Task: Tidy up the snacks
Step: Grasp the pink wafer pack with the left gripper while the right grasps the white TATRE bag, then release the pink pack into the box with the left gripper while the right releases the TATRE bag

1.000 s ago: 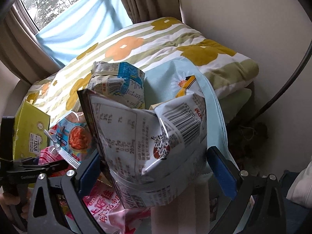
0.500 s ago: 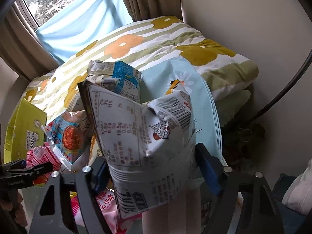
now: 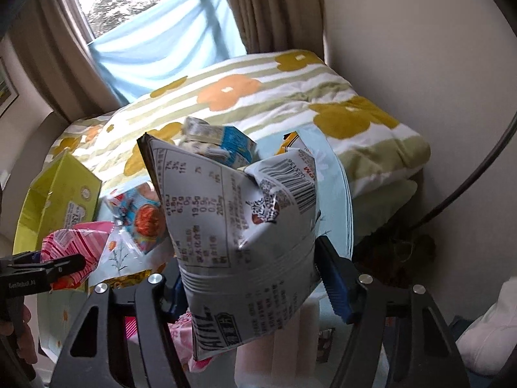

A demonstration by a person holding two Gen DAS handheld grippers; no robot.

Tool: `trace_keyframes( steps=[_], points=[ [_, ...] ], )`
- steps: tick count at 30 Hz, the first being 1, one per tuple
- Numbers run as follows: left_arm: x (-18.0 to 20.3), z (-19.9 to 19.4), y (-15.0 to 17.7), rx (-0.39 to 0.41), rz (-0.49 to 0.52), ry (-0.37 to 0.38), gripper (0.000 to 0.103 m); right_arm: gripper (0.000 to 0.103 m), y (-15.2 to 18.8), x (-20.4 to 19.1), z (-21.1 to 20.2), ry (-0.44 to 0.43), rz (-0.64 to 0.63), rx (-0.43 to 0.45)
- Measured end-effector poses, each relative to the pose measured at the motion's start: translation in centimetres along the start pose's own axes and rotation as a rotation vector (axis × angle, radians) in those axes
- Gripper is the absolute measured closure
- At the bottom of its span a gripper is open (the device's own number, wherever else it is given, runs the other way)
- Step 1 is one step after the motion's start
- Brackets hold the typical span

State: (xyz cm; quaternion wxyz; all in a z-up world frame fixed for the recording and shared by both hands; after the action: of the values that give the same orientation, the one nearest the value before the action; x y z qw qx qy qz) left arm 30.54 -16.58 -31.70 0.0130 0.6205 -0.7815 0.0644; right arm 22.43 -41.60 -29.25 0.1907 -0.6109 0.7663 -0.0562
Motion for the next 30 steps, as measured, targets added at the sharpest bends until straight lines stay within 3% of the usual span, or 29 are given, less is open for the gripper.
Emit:
trace_keyframes(
  steps=[7,13,22,30],
  points=[
    [-0.1,-4.6,0.9,0.100,-0.055,0.011,0.022,0.039,-1.2,-2.9,-3.1,-0.027,-0.128,0.046],
    [-2.4,-10.1,0.4,0.209,-0.114,0.026,0.022,0.039,-3.0,-7.6,-6.0,-0.094,-0.219,0.095],
    [-10.7,-15.9,-1.6,0.340,-0.163,0.018,0.022,0.039,-4.7,-18.4,-8.1,-0.152,-0.354,0.153],
    [-21.1,-16.8,-3.3,0.345,-0.185,0.011,0.022,0.039,-6.4,-28.1,-6.1,-0.146,-0.382,0.166]
  ],
)
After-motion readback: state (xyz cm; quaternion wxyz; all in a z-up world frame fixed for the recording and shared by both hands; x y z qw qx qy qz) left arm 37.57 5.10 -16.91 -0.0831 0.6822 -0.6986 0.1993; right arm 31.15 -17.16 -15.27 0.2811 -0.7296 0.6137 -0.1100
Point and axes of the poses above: each gripper's, at about its wrist camera, not at the fingertips, and z roughly the way its jaws point, x to its right, y to its underside, the point moved 10 cm from there along z, roughly the way its jaws point, and after that the axes turned 15 degrees about -x, right-handed, at the moved point
